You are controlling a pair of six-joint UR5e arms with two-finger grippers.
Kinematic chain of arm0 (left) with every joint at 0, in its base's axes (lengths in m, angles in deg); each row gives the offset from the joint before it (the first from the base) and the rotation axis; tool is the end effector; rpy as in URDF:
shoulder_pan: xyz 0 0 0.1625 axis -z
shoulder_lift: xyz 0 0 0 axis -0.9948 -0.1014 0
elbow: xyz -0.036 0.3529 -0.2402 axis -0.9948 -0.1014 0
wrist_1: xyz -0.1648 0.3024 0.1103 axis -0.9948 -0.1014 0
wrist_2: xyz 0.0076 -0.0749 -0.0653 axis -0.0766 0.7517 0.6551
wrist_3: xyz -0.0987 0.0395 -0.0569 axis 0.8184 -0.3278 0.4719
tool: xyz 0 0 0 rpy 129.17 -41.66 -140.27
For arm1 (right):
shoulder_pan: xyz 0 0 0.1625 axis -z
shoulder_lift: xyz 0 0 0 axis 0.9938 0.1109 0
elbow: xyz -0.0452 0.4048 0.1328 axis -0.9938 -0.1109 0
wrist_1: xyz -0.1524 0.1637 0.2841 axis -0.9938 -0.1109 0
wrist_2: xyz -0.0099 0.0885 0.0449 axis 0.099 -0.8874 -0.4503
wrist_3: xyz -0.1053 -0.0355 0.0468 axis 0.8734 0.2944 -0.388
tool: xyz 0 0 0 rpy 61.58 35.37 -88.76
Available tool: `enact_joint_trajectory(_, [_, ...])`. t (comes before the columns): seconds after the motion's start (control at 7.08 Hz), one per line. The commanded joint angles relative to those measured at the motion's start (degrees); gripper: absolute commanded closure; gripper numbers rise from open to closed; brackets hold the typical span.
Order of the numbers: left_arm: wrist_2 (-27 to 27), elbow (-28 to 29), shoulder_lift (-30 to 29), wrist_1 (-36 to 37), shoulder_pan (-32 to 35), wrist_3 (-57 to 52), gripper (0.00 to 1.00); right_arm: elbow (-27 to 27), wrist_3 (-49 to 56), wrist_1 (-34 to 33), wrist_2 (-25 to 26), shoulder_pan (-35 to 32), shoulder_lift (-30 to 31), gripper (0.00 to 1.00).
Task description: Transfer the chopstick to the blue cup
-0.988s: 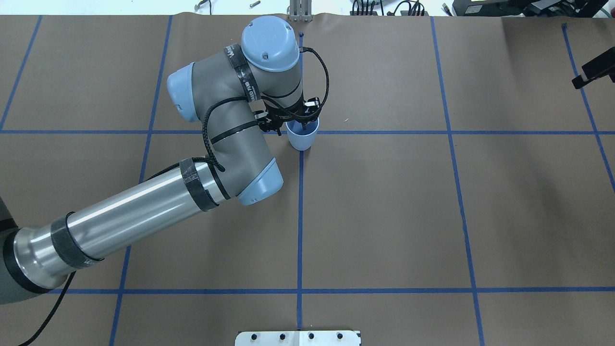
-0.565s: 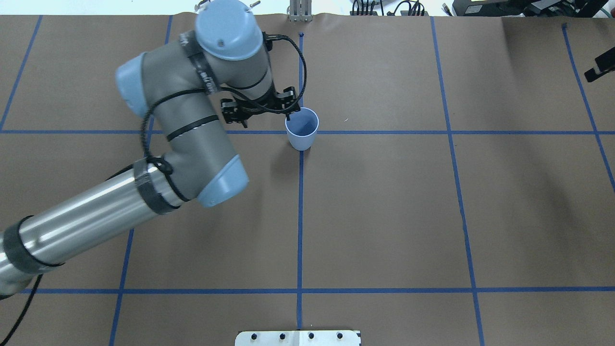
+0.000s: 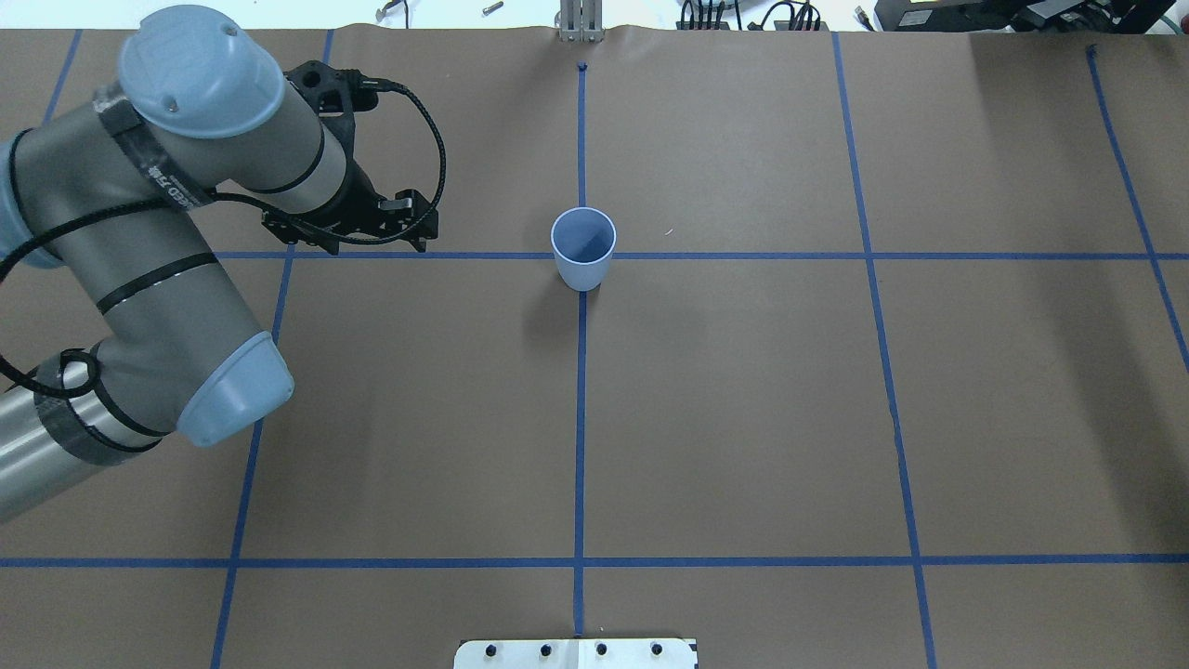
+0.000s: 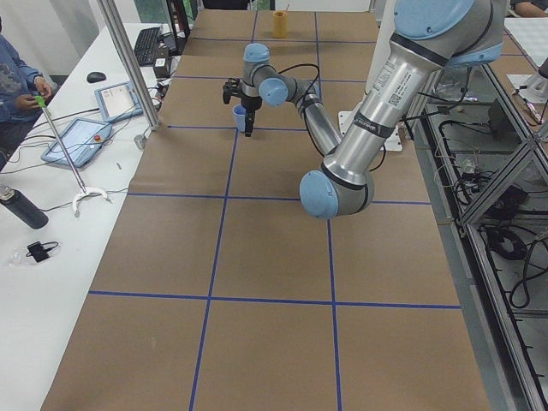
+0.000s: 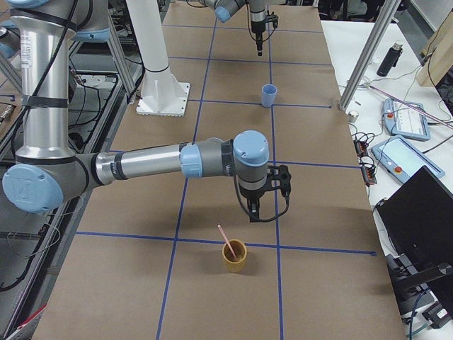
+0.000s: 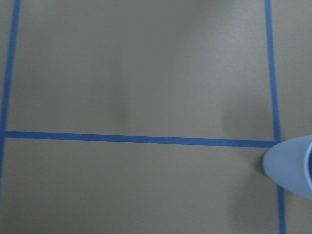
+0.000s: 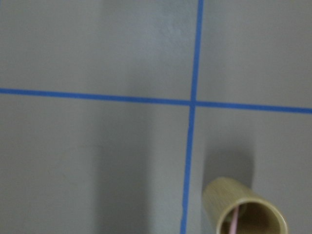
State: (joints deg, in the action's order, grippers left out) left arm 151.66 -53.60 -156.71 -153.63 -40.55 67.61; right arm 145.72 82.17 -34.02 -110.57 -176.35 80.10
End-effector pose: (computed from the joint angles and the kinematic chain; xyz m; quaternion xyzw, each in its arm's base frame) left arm 0.3736 -0.4752 0.2762 0.0740 0.4103 -0.0374 0.9082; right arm 0.0640 -0.3759 0.6148 0.0543 -0.3912 -0.0095 0.9187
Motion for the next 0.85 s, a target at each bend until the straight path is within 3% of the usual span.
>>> enact_joint_trajectory(0.0, [1.1,-0.5,0.8,0.0,-0.2,0.7,0.02,0.3,-0.1,4.0,3.6,-1.0,7.1,0.01])
enact_joint_trajectory(0.71, [0.9,0.6,0.7,0.0,-0.6,0.7,0.02,-0.3,-28.4,10.3,3.5,1.7,7.4,0.01])
